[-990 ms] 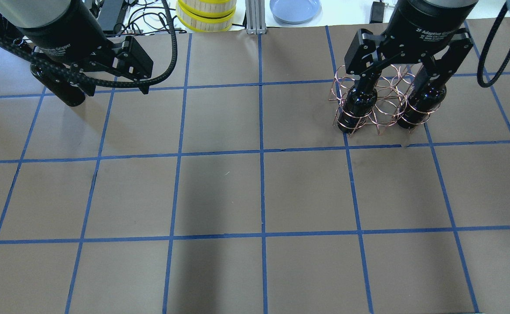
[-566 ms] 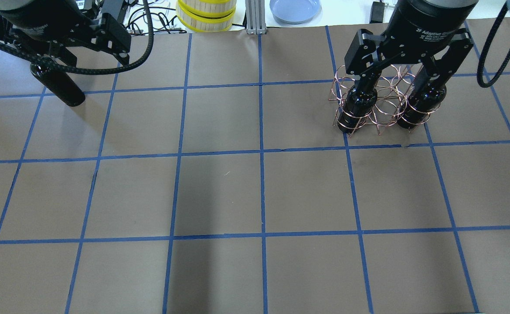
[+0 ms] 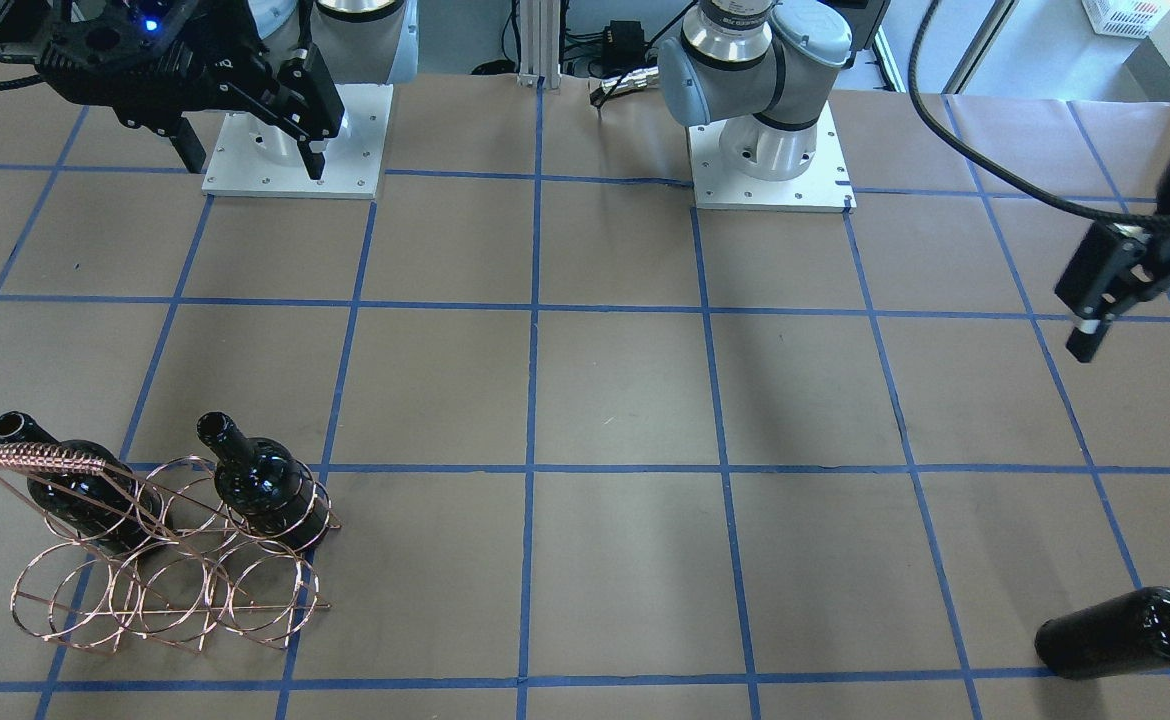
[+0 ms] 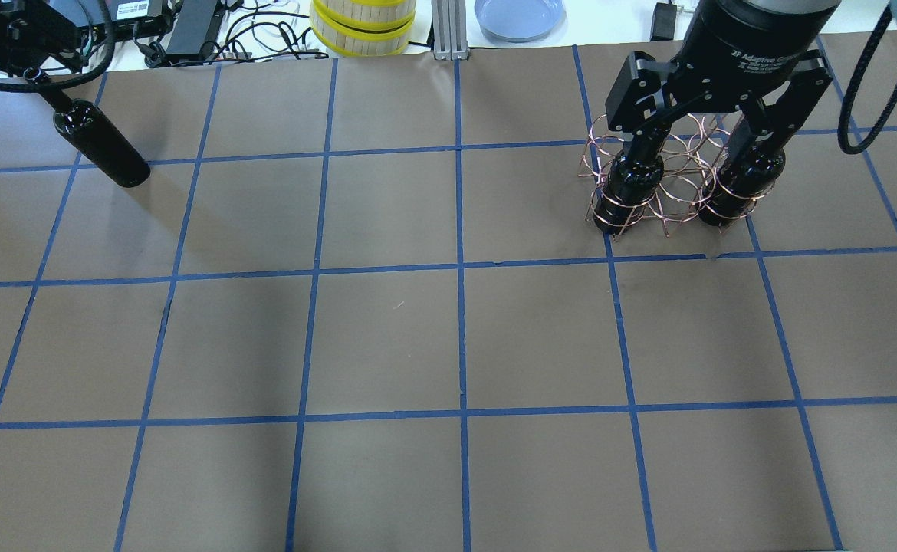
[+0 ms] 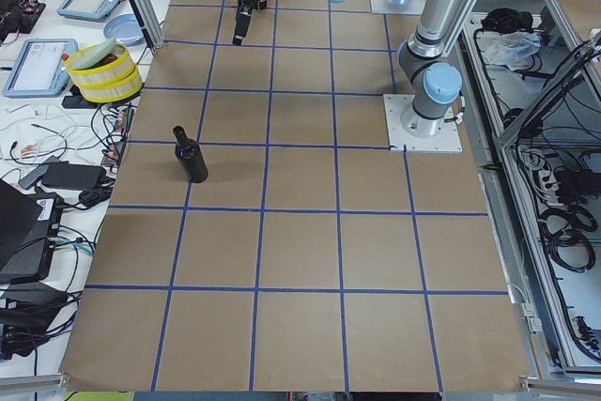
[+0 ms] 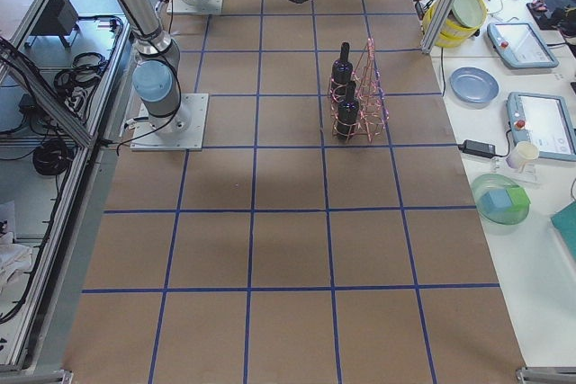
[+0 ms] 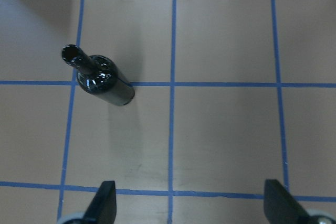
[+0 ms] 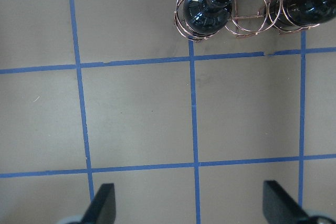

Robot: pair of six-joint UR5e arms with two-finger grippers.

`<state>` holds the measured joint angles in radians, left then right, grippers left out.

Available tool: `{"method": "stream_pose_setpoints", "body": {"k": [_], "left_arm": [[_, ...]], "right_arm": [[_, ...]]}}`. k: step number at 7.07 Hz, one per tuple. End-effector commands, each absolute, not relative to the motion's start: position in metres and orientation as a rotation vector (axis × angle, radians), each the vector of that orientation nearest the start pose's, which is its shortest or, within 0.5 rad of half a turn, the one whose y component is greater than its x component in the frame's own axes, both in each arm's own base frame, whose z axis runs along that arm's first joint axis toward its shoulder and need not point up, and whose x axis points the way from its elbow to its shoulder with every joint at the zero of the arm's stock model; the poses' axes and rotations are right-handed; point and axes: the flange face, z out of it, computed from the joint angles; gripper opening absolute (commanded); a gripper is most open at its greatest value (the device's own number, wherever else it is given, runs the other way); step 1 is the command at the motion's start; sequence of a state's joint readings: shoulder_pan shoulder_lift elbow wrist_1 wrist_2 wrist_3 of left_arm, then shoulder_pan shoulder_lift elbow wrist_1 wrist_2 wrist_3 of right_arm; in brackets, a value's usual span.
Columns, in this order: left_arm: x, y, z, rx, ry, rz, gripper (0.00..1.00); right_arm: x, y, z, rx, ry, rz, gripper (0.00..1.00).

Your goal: Place wine into wine basket

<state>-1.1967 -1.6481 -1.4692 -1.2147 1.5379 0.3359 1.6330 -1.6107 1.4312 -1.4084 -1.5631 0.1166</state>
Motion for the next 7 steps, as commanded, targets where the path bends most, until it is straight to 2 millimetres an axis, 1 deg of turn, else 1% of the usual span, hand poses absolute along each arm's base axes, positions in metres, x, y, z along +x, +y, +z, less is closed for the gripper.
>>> {"method": "stream_pose_setpoints", "body": {"k": [1,2,3,4,5,6,7], "left_arm": [[0.147,-0.589,0.510,-0.077,2.946,-0.584,1.00],[0.182,-0.596,0.490,-0.145,2.940,-0.577,1.00],[0.207,-0.607,0.471,-0.185,2.915,-0.611,1.00],[0.214,-0.617,0.455,-0.135,2.928,-0.629,1.00],[0.215,-0.629,0.442,0.085,2.909,-0.695,1.00],[0.211,-0.637,0.434,0.124,2.964,-0.773,1.00],[0.212,-0.646,0.419,0.138,2.996,-0.799,0.99]], "right_arm": [[0.163,-0.461,0.559,0.084,3.131,-0.025,1.00],[0.163,-0.461,0.559,0.084,3.131,-0.025,1.00],[0.163,-0.461,0.560,0.084,3.129,-0.030,1.00],[0.164,-0.460,0.560,0.081,3.128,-0.030,1.00],[0.167,-0.459,0.562,0.074,3.117,-0.037,1.00],[0.164,-0.449,0.573,0.066,3.118,-0.066,1.00],[0.165,-0.450,0.568,0.076,3.118,-0.059,1.00]]}}
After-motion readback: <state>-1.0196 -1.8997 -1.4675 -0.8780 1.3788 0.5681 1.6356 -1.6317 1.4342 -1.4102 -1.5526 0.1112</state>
